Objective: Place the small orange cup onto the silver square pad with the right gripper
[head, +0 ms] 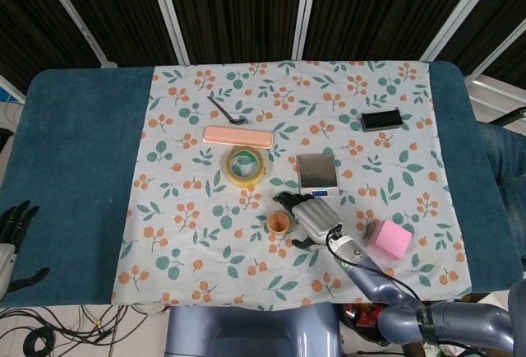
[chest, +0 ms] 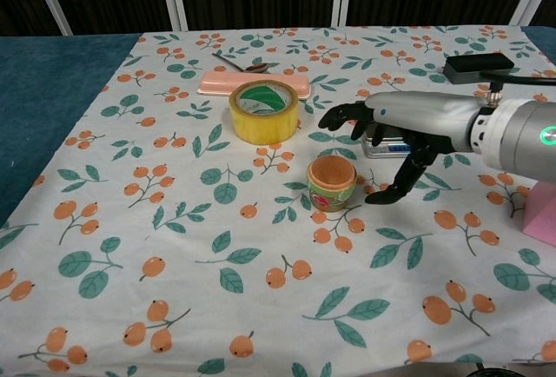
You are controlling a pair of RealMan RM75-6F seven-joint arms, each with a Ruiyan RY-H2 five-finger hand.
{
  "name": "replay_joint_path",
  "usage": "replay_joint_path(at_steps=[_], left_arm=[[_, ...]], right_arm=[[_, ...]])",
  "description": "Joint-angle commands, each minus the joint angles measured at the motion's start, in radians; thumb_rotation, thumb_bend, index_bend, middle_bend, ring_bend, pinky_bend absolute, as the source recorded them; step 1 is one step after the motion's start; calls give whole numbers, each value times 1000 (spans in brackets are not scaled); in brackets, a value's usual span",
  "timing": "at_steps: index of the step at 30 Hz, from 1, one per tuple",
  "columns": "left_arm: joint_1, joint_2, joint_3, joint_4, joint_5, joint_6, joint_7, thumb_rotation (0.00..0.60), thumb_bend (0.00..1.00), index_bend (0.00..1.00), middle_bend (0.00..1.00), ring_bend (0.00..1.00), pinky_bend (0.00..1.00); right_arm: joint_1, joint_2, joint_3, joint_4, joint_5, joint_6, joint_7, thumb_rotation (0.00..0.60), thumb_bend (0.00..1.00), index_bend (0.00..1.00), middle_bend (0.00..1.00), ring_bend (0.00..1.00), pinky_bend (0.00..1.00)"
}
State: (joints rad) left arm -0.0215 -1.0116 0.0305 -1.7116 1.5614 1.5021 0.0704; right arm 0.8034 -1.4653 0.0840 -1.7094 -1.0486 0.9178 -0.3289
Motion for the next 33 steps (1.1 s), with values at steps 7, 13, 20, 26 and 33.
replay_joint_path(at_steps=[7,13,20,26,33], left_arm=[[-1,3,0,-1,-4,-5,-1,600,125,24,0,0,271],[-2,5,0,-5,-6,-8,1,600,125,26,0,0,271],[-1,6,0,-6,-8,-7,0,600,126,30,0,0,271],[-1,8,0,-7,-8,-7,0,600,125,39,0,0,271],[-1,9,1,-7,-8,-8,-1,600,125,39,0,0,273]], right_arm=[[25,-70,10,44,8,-17,-33,600,129,115,101,179,220],[36,-97,17,70,23,-28,-47,600,138,173,225,300,265],[46,-115,20,88,36,-35,-65,600,333,346,432,528,530],[35,-124,34,97,7,9,-57,600,505,440,507,604,642],[19,-70,85,90,1,50,-16,600,510,441,506,602,640]])
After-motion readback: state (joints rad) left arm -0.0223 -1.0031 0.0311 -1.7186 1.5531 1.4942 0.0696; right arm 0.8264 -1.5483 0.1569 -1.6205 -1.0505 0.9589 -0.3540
